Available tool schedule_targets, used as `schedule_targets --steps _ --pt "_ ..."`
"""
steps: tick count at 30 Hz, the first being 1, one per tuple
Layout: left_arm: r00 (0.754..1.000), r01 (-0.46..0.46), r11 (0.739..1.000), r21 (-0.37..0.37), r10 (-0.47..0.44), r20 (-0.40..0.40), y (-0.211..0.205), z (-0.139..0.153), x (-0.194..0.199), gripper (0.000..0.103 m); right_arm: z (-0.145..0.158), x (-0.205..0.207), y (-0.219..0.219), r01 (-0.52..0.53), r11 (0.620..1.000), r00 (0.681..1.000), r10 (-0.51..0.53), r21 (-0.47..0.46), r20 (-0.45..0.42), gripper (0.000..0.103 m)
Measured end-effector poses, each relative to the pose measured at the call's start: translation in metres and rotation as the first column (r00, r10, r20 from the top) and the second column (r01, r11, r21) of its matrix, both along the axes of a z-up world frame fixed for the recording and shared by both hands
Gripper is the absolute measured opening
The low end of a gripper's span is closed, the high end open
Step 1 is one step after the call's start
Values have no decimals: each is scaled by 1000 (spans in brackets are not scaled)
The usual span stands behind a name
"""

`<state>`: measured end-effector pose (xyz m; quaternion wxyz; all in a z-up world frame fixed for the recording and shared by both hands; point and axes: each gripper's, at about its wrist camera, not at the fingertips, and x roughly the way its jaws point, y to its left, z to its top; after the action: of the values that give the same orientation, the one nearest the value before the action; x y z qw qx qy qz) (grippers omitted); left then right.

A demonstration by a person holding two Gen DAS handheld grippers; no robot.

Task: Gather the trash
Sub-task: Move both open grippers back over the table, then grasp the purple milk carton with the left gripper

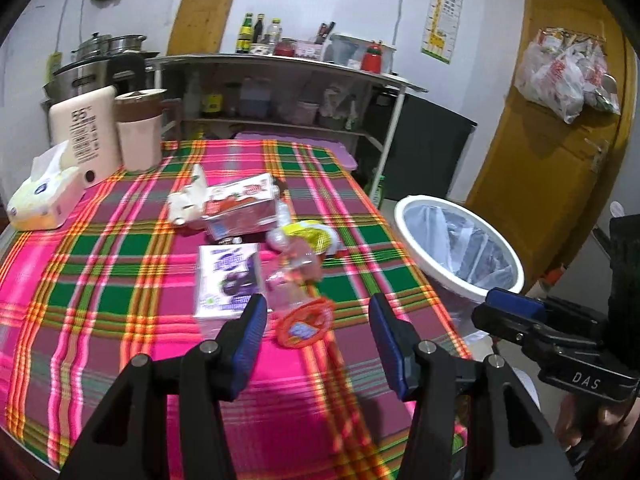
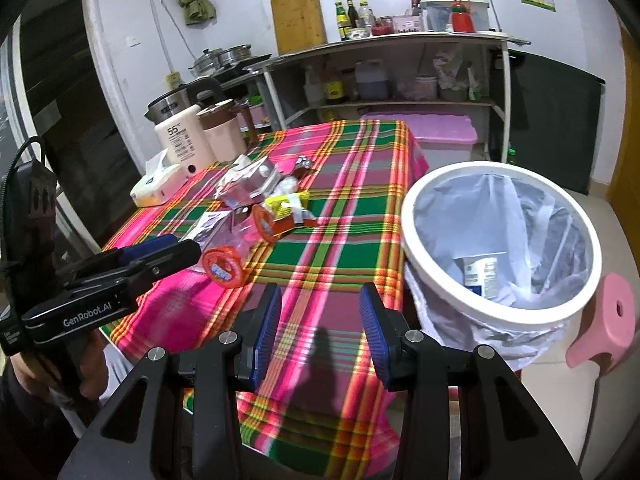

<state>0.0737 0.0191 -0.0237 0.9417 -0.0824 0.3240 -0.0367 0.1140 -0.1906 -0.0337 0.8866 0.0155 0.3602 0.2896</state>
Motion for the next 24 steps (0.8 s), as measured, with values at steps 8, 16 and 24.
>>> schedule_targets --steps 8,16,24 --pt "997 -81 997 -4 80 -20 29 -6 -1 55 -5 0 25 -66 998 998 66 1 -5 42" --pt "993 -97 995 -12 96 -75 38 -15 19 59 -10 2 41 -94 996 995 94 -5 -19 42" --pt "985 -123 992 3 123 -123 42 -26 47 61 -13 5 39 -73 997 997 73 -9 -26 42"
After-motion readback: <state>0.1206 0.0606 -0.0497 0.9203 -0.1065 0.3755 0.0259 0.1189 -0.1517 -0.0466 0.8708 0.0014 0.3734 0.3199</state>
